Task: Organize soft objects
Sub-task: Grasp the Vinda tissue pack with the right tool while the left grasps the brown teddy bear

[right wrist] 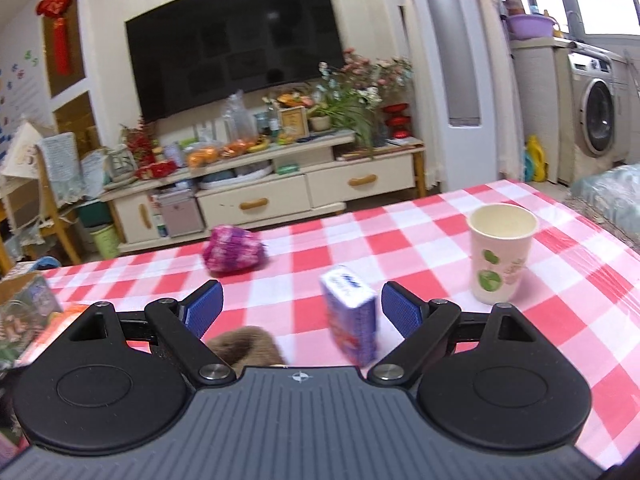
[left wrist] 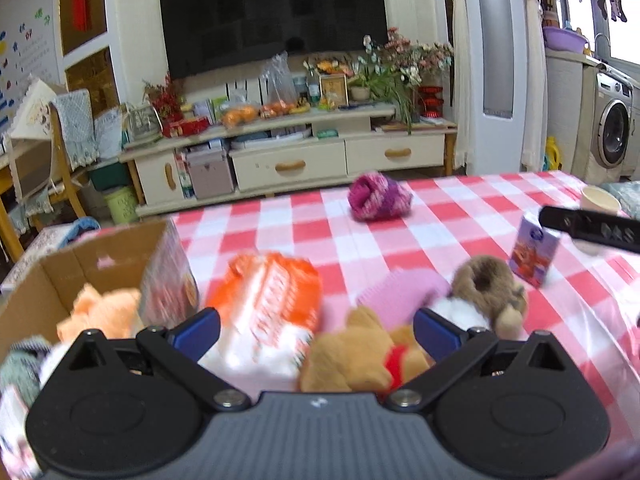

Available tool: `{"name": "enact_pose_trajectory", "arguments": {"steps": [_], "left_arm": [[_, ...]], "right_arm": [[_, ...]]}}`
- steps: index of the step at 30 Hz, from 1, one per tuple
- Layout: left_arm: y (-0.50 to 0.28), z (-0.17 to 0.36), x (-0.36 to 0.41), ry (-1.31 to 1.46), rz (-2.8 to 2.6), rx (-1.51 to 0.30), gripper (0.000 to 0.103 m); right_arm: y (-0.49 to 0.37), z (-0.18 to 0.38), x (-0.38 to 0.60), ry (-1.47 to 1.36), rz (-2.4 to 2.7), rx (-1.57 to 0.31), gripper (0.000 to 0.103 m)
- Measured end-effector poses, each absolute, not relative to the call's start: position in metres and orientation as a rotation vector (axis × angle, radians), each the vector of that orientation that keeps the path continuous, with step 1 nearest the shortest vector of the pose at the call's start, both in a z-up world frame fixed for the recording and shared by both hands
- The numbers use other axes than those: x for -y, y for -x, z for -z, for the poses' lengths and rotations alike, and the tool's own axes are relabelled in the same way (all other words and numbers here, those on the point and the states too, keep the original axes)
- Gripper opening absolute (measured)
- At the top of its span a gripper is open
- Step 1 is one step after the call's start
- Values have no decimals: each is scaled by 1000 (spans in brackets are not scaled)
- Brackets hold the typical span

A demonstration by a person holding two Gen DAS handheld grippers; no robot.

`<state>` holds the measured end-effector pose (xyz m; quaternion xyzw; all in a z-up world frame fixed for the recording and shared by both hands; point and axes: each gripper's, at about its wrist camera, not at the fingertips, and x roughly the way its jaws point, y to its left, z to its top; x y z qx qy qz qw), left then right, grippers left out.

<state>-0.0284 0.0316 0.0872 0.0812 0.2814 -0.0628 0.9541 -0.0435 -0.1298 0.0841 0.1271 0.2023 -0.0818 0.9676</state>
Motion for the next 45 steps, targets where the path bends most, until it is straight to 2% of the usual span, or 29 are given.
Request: {"name": "enact_pose_trajectory", "arguments": {"steps": [12, 23, 29, 33, 37, 40, 42, 45], "left_arm": [[27, -53, -26, 28, 112, -740, 100], [2, -46, -27, 145, 145, -773, 100], [-6, -41, -29, 164, 143, -784, 98], [-11, -38, -35, 194, 138, -795, 89], [-14, -33, -41, 215, 133, -812, 85], [-14, -34, -42, 214, 135, -814, 83], [-14, -34, -42, 218, 138, -818, 82], [-14, -35, -44, 220, 142, -825, 80]], "right_arm": [[22, -64, 143, -232, 165, -487, 103], [6, -60, 161, -235, 165, -533, 103], [6, -59, 163, -227, 148, -546, 94], [5, -59, 165, -230, 131, -548, 81], [2, -59, 166, -208, 130, -550, 70], [-1, -57, 167, -201, 128, -561, 57], [-3, -56, 169, -201, 126, -571, 43], [-4, -55, 171, -197, 125, -578, 39]]}}
